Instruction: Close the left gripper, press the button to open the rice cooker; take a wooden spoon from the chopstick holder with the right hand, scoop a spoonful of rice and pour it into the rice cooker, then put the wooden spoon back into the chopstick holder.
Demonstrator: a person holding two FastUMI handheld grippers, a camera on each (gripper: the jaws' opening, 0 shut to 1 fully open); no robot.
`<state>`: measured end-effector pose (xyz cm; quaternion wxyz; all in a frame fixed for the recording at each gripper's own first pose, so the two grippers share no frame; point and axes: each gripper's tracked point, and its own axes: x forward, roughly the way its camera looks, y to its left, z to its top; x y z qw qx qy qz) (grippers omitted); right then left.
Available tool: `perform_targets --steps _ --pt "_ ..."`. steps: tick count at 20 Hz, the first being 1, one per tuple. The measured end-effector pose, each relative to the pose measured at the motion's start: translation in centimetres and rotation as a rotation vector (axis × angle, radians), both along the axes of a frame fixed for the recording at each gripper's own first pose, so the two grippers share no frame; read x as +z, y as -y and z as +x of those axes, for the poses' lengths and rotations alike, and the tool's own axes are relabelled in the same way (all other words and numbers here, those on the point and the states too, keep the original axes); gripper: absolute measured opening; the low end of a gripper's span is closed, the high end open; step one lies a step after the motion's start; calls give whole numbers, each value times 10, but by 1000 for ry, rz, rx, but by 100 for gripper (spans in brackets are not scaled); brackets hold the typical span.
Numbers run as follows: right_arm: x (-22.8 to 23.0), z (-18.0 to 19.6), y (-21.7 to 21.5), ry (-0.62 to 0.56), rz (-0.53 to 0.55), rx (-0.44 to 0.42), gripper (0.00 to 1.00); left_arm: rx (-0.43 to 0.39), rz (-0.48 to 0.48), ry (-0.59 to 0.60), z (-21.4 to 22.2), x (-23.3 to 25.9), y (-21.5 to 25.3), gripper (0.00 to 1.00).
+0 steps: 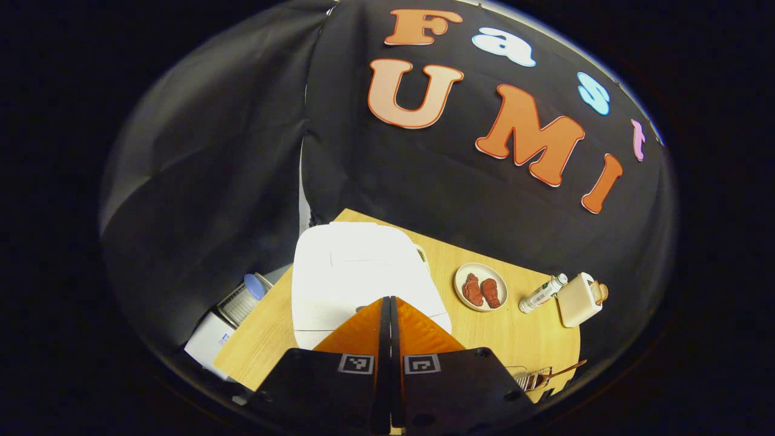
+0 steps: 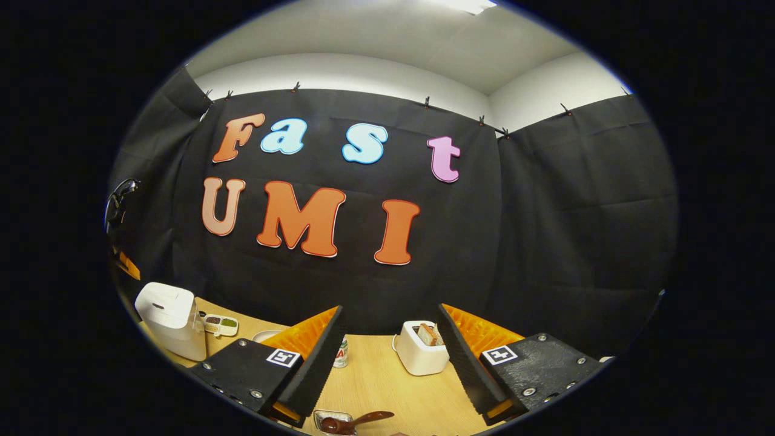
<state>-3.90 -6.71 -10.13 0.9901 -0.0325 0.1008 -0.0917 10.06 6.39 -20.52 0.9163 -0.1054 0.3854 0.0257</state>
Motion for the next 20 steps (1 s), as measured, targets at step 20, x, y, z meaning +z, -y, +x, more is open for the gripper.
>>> perform_targets --steps 20 --pt "-32 -51 35 -112 27 -182 94 47 -202 -323 25 -105 10 5"
